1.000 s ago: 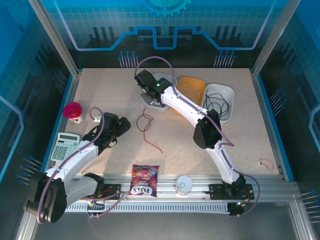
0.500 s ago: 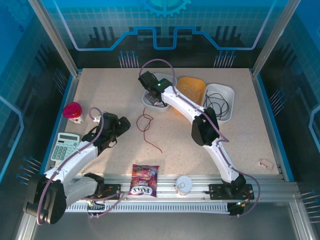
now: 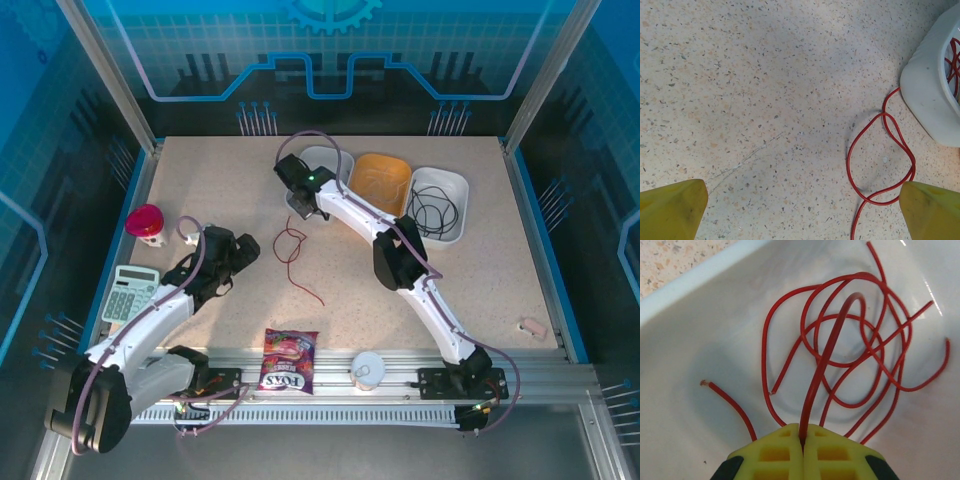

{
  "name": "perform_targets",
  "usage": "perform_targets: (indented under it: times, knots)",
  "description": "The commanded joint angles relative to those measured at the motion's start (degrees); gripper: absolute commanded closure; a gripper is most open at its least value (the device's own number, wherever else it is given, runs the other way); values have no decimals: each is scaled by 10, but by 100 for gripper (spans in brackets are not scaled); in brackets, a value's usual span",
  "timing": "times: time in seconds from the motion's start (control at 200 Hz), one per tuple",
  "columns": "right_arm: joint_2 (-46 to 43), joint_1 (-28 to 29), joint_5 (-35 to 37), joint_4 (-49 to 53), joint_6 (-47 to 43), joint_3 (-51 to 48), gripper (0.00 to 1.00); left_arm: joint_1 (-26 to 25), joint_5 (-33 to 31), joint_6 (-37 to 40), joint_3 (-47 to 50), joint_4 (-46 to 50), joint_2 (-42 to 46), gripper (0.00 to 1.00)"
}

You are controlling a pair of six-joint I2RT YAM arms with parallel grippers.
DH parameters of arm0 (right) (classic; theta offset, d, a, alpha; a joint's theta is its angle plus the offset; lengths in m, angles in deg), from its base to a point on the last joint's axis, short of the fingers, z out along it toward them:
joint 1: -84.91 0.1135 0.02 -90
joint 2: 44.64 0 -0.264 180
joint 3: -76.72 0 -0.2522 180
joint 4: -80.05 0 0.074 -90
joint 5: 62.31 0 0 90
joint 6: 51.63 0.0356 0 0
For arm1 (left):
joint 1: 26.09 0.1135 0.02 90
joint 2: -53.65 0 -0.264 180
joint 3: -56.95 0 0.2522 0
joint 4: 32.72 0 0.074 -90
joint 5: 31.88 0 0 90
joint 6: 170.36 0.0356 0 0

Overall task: Untangle the cables
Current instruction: Place the cable in the container.

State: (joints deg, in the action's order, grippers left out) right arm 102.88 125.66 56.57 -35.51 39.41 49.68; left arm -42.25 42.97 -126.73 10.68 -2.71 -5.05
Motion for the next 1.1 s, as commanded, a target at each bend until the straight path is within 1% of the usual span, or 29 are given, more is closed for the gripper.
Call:
perform_targets:
  times: [0.0, 0.085, 0.24, 0.4, 0.831, 1.031, 1.096]
  knots:
    - [9, -5, -21, -10, 6, 20, 92, 5, -13, 14, 9, 12, 9, 1]
    - [9, -6, -37, -7, 11, 21, 86, 5, -13, 14, 7, 12, 9, 1]
    - [-3, -6, -49, -1, 14, 21, 68, 5, -12, 19, 4, 17, 9, 1]
    - [-28, -6, -54, 0, 14, 20, 59, 5, -8, 21, 2, 19, 9, 1]
    - [-96, -6, -71, -9, 27, 8, 52, 5, 19, 47, -3, 1, 16, 1]
    - [-140, -6, -70, -26, 45, -38, 46, 5, 30, 73, -4, -8, 32, 1]
    - [-174, -6, -69, -35, 55, -65, 44, 5, 41, 82, -4, -14, 37, 1]
